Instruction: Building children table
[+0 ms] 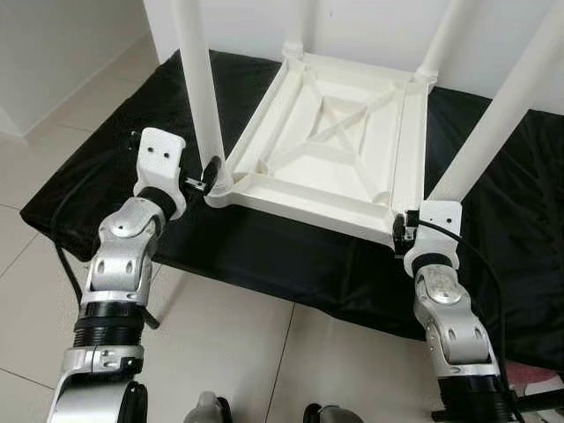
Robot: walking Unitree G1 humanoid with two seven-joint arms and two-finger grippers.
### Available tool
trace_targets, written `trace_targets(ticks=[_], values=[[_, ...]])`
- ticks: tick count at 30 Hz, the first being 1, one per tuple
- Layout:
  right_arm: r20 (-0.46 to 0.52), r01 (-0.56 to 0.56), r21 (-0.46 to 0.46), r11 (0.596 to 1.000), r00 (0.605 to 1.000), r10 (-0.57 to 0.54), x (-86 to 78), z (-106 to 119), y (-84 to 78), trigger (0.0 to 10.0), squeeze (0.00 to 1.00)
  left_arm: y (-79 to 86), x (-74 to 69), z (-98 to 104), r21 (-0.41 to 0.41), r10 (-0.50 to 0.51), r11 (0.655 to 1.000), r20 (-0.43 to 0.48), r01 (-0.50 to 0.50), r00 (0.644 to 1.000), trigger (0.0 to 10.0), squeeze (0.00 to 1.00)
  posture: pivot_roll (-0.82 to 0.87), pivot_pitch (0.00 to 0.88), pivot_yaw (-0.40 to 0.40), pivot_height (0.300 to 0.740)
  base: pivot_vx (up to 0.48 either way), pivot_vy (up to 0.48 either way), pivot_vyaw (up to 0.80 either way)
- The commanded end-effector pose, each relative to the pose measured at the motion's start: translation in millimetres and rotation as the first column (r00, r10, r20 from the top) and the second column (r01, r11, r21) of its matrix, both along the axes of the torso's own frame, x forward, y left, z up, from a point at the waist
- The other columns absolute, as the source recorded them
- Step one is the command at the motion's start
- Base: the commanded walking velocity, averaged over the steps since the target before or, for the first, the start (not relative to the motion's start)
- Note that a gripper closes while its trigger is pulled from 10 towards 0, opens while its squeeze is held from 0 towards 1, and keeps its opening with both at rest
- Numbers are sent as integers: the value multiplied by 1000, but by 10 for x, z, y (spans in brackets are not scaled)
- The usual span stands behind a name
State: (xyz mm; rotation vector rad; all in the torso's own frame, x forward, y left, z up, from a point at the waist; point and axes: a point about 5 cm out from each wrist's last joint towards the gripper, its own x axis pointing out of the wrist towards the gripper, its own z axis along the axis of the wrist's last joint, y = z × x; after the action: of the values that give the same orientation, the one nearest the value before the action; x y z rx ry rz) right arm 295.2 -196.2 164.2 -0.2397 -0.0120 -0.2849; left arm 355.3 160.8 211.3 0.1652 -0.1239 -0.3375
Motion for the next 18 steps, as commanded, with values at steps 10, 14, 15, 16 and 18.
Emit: trace_targets(ticks=[10,14,15,16,18], values=[[56,170,-102,980,985,-165,-71,91,-260,0,0,-329,158,133,-83,-44,996,12,45,999,10000,0,-40,150,25,740,0,0,0],[120,221,-158,962,972,-203,-97,216,-334,0,0,-309,264,87,-98,38,994,-52,-43,998,3961,0,-42,148,26,740,0,0,0],[120,221,-158,962,972,-203,-97,216,-334,0,0,-309,264,87,-98,38,994,-52,-43,998,3961,0,-42,148,26,740,0,0,0],[145,234,-179,956,967,-209,-100,273,-353,0,0,-308,283,67,-122,49,991,-79,-58,996,0,0,-46,148,30,740,0,0,0],[207,266,-219,939,953,-222,-108,419,-395,0,0,-345,299,17,-173,34,983,-138,-58,990,0,0,-50,145,30,740,0,0,0]])
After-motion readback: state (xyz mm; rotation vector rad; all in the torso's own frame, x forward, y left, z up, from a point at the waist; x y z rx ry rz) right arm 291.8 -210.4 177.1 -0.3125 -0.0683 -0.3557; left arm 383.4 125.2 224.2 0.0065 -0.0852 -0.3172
